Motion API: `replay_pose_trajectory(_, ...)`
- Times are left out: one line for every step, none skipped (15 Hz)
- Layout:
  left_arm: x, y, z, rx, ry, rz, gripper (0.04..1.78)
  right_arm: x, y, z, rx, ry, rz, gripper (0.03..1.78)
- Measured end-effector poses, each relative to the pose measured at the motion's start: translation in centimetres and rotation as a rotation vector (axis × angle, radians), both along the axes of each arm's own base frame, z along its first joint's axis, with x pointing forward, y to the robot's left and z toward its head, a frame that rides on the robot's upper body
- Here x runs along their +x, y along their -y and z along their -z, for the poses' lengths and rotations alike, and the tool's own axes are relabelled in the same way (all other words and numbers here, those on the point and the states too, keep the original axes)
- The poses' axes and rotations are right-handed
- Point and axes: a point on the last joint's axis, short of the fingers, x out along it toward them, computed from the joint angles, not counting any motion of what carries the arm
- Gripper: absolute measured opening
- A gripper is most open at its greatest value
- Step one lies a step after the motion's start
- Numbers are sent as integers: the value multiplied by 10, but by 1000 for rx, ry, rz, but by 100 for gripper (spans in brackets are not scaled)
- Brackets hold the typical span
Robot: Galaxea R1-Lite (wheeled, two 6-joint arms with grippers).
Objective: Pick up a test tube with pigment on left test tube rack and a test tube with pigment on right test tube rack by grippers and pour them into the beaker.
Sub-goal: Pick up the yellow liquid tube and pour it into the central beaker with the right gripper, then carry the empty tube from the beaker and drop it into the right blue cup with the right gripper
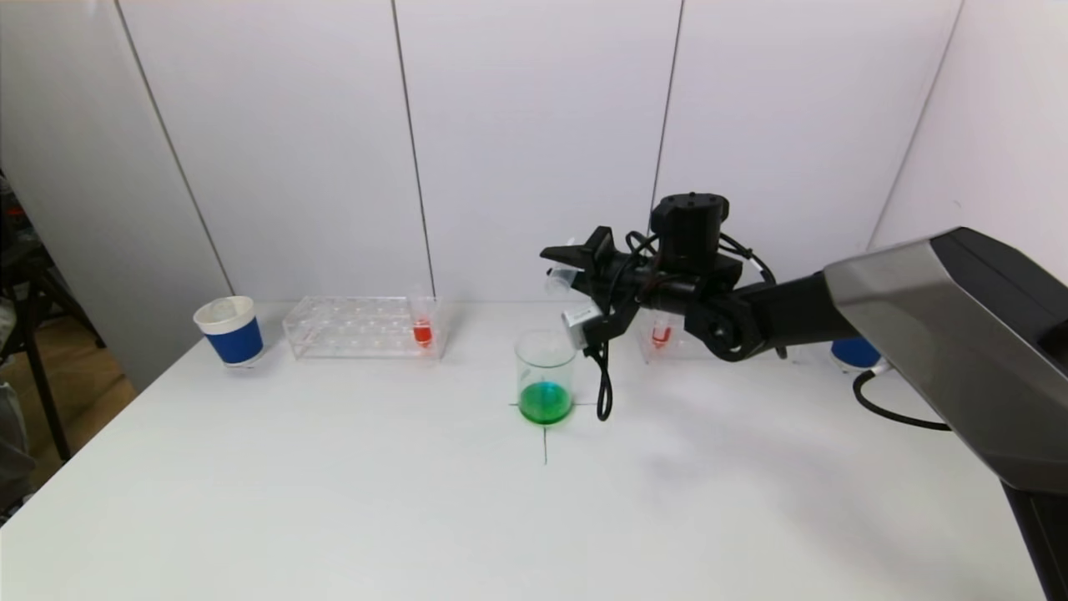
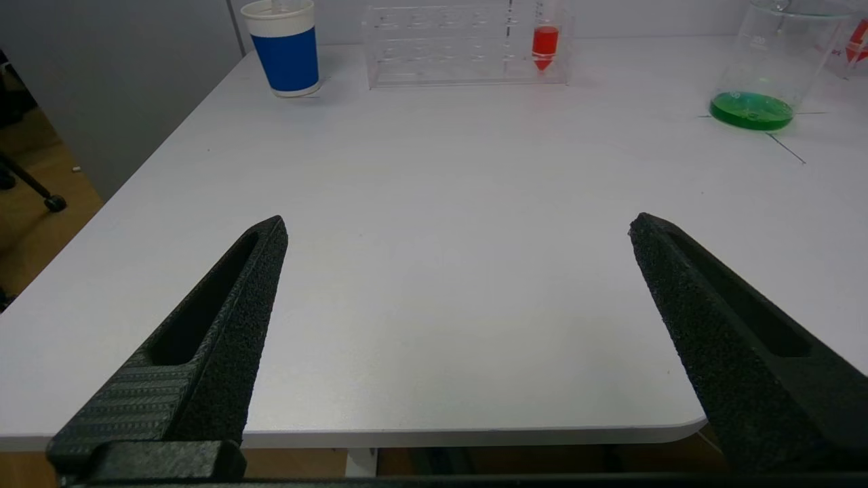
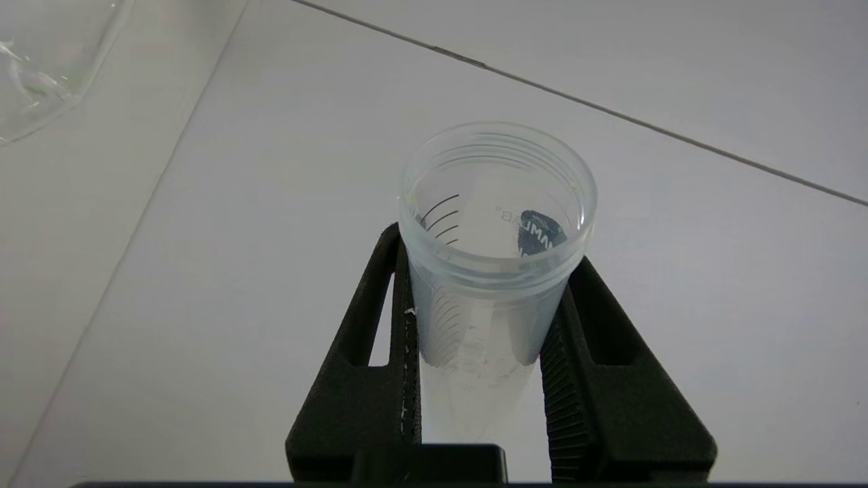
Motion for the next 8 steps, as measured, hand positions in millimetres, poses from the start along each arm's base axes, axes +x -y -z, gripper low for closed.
replay_pose_trajectory(0,0,0,0,0,0,176,0,0,-1,-4,8,0,56)
replay_pose_trajectory(0,0,0,0,0,0,176,0,1,-2,-8,17,0,56)
replay_pose_trajectory(0,0,0,0,0,0,176,0,1,-2,-12,24,0,56)
replay_pose_trajectory(0,0,0,0,0,0,176,0,1,-3,-13,26,-1,56)
replay_pose_trajectory(0,0,0,0,0,0,176,-1,1,-3,-13,27,-1,56)
replay_pose_trajectory(0,0,0,0,0,0,176,-1,1,-3,-13,29,-1,56)
replay_pose_trajectory(0,0,0,0,0,0,176,-1,2,-3,-12,30,-1,56)
replay_pose_trajectory(0,0,0,0,0,0,176,-2,2,-1,-11,26,-1,56)
